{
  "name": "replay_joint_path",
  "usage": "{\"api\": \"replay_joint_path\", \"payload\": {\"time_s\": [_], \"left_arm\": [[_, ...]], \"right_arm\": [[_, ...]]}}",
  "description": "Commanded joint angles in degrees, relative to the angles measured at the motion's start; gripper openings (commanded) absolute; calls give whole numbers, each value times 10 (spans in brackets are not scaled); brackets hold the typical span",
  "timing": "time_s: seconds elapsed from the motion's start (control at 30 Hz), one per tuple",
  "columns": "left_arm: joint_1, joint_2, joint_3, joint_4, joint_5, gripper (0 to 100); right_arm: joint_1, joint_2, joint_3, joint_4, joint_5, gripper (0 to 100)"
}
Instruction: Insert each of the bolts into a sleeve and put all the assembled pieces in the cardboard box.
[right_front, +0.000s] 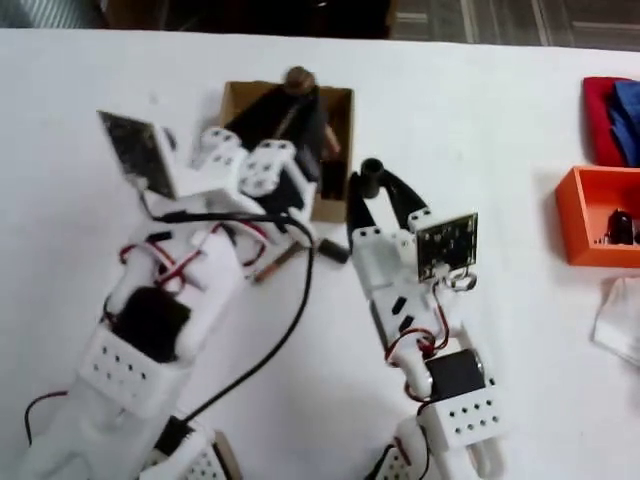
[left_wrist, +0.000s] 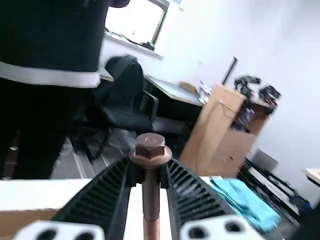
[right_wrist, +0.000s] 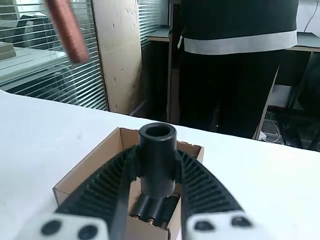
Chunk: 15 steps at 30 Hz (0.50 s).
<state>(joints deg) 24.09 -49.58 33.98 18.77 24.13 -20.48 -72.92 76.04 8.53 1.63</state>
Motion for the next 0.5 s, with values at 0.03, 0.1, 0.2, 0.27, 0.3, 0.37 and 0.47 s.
{"api": "replay_joint_path", "payload": {"time_s": [0.03,0.1,0.2,0.27,0.3,0.37,0.47], "left_arm": [[40,18,-39,-2,4,27],[41,29,-39,2,4,27],[40,47,-36,2,3,27],[40,62,-39,-2,3,27],[40,68,-40,-8,3,27],[40,79,-40,-19,2,27],[40,86,-40,-23,2,27]], "right_arm": [[1,-12,-6,-13,17,21],[1,-15,-6,-13,31,21],[-2,-16,-7,-13,34,21],[-3,-16,-7,-13,35,21],[-3,-16,-7,-13,36,21],[0,-16,-7,-13,36,21],[-2,-16,-7,-13,36,21]]}}
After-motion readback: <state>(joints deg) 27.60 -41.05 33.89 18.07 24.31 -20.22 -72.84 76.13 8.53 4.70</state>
